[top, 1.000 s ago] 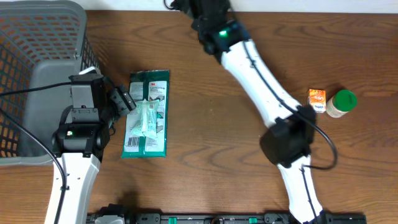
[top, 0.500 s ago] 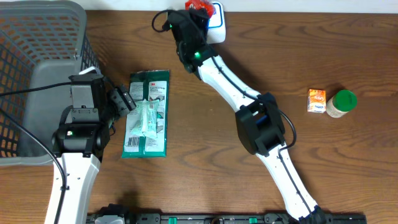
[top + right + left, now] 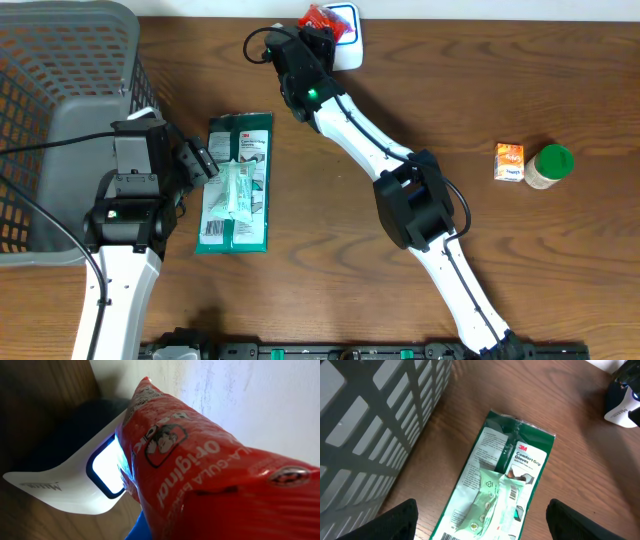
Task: Scan the item barcode
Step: 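Carry the red packet to the scanner and hold it at the window, then move the red packet right and set it beside the orange packet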
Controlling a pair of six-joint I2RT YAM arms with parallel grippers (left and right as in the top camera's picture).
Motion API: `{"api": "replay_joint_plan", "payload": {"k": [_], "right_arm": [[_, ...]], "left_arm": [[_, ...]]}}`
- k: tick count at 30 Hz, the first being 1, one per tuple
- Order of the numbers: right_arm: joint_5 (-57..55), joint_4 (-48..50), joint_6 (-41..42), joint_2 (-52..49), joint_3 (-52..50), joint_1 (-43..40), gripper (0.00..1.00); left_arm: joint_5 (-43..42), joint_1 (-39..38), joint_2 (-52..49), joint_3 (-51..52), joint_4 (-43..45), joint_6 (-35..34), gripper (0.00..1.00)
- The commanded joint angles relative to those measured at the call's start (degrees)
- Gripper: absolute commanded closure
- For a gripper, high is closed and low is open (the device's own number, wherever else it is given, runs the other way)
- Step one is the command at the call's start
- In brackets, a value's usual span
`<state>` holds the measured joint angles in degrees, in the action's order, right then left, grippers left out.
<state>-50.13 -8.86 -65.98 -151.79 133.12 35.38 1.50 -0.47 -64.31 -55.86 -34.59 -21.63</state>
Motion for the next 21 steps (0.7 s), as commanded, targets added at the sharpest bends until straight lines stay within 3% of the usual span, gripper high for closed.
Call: {"api": "replay_joint_plan", "payload": {"k": [1,4,7,10,14,18,21], "right_arm": [[-1.9,-0.8,4.8,2.6,0.3,0.1,0.99],[-1.4,-4.1,9.5,6.3,0.3,0.1,0.99],[2.9,-14.6,19.3,12.7,0.3,-0.1,0.99],[13.3,-34.2,38.6,24.1,0.3,-1.4,0.99],[24.8,-49.7,53.2,32.9,0.3,-5.0,0.99],[41.9,-63.0,62.2,38.3,0.3,-13.0,0.99],[54.0,-69.9,63.4,38.6,0.2,-20.5,0.99]], "left_arm": [[0.7,0.3,-0.1,-0.6,-0.1,0.1,0.17],[0.7,0.3,-0.1,-0.6,-0.1,0.1,0.17],[0.7,0.3,-0.1,-0.6,-0.1,0.1,0.17],[0.7,0.3,-0.1,-0.6,-0.1,0.1,0.17],[0.7,0.3,-0.1,-0.6,-0.1,0.1,0.17],[0.7,0.3,-0.1,-0.6,-0.1,0.1,0.17],[0.7,0.3,-0.1,-0.6,-0.1,0.1,0.17]]}}
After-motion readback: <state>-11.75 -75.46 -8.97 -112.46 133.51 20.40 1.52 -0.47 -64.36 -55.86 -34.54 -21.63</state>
